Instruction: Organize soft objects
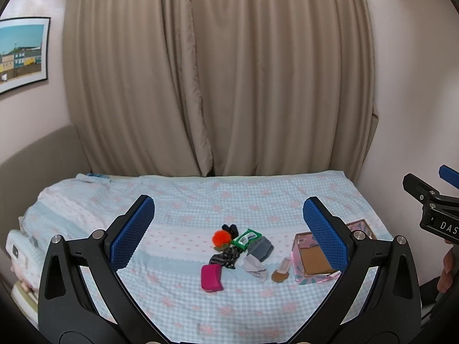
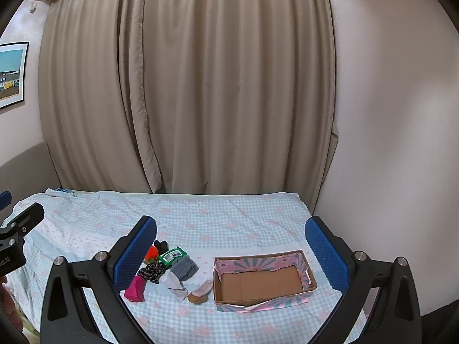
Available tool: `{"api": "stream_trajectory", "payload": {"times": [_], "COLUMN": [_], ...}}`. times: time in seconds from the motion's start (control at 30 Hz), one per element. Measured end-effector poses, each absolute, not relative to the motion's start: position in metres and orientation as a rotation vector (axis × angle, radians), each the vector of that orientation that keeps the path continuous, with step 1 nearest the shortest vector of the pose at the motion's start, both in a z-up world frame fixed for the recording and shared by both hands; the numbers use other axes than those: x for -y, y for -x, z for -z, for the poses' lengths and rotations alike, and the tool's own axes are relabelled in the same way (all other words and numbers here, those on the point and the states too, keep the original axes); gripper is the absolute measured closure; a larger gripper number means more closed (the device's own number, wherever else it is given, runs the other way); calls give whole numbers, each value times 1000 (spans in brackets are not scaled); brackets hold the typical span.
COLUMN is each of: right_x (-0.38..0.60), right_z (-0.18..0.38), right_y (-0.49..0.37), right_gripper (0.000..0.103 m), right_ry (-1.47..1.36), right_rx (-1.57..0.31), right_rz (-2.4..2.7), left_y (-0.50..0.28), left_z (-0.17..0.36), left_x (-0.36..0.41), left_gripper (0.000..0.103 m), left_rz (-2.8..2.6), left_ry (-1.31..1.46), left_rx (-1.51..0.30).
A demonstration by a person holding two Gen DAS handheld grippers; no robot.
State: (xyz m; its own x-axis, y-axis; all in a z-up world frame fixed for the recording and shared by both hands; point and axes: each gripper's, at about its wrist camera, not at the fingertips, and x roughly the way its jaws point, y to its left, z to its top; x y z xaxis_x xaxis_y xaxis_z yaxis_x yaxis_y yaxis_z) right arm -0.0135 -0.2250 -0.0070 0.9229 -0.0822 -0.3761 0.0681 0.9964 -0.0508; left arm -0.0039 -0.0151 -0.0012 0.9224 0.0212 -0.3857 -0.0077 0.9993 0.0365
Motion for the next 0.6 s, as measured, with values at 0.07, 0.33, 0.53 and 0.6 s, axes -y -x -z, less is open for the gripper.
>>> {"api": "stream_trajectory", "payload": {"times": [0.07,0.33,0.53,0.6], "right_x": [225,225,228,228], "right_z": [7,9,7,8], "right_y": [14,13,9,10], "right_gripper": [0,0,0,0], "right_ry": [38,33,23,24], "right_rx": [-386,-387,-396,-394], "right_rz": [78,78,78,79], "left_y": [4,5,3,2], "left_z": [1,1,-3,-4], "left_x": [15,16,14,14], "left_gripper": [0,0,0,0], "left_rz": [-15,-9,1,3], "left_ry": [-34,-37,-34,-34], "left_rx": [-397,-397,-406,-409]}}
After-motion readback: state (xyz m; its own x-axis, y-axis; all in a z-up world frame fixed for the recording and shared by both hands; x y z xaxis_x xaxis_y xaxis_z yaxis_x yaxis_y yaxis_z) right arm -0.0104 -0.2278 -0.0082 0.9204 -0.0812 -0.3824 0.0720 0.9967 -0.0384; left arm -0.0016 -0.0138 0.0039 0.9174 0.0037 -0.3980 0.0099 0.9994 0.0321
